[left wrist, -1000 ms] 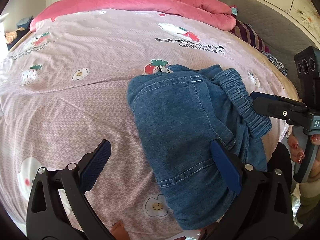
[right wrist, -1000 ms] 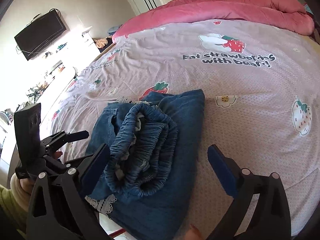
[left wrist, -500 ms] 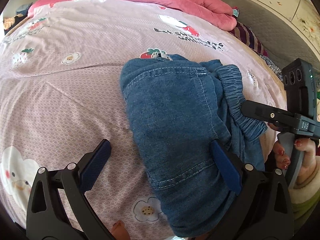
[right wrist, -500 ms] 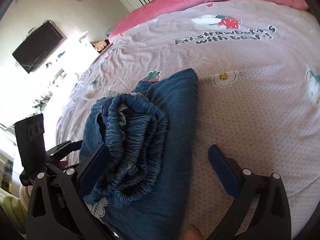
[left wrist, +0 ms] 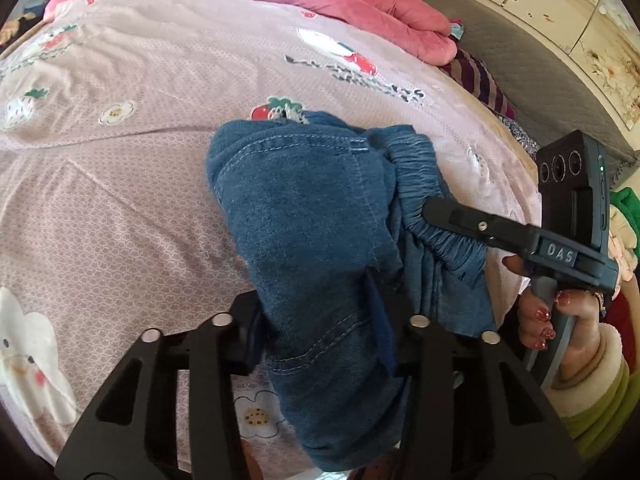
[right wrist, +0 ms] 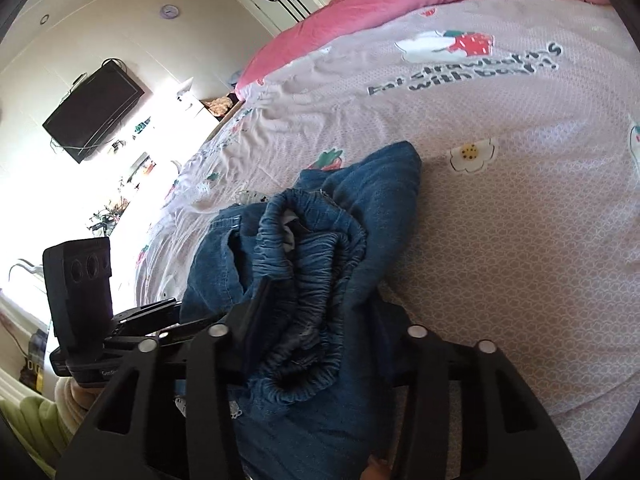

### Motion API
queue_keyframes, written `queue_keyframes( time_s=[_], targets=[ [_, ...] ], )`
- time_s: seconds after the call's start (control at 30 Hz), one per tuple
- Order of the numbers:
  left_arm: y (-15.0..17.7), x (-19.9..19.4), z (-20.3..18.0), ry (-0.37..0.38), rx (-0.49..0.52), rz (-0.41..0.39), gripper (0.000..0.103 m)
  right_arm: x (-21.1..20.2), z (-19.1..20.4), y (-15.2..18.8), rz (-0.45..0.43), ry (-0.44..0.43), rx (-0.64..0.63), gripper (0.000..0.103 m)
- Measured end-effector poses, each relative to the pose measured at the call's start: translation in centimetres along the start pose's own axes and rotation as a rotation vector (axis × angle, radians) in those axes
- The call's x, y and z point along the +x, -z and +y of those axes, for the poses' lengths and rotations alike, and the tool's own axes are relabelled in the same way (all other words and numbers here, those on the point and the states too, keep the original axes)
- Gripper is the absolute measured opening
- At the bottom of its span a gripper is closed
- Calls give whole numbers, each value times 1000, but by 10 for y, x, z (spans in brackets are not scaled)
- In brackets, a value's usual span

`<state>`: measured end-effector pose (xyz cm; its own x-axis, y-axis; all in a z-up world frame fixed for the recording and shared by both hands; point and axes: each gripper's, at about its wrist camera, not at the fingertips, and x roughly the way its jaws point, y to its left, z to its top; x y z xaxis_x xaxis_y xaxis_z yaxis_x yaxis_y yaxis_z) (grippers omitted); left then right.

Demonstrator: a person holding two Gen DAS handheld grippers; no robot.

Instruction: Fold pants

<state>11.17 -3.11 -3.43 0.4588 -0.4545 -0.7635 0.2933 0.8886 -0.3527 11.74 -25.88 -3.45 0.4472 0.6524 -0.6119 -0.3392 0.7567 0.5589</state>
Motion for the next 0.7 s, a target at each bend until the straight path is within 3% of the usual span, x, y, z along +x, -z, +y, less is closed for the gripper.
queue_keyframes(
  time_s=[0.17, 0.37, 0.47, 0.5, 0.53, 0.7],
  targets=[
    [1, -7, -6, -17, 14, -21, 24, -7, 6, 1, -27, 17, -34, 29],
    [-1, -16, -9, -17, 15, -43, 22, -12, 13, 1, -42, 26, -63, 26],
    [0, -12, -9, -29, 18, -38, 22, -9, -2, 0, -20, -8, 23, 37],
    [1, -11, -9, -36, 23, -38, 22, -8, -5, 0, -12, -15, 43, 50],
    [1, -10, -8, -40, 27, -37, 23, -7, -10, 1, -10, -11, 69, 56],
    [2, -5, -6, -41, 24, -26, 27, -5, -18, 1, 4, -69, 123, 65]
  ],
)
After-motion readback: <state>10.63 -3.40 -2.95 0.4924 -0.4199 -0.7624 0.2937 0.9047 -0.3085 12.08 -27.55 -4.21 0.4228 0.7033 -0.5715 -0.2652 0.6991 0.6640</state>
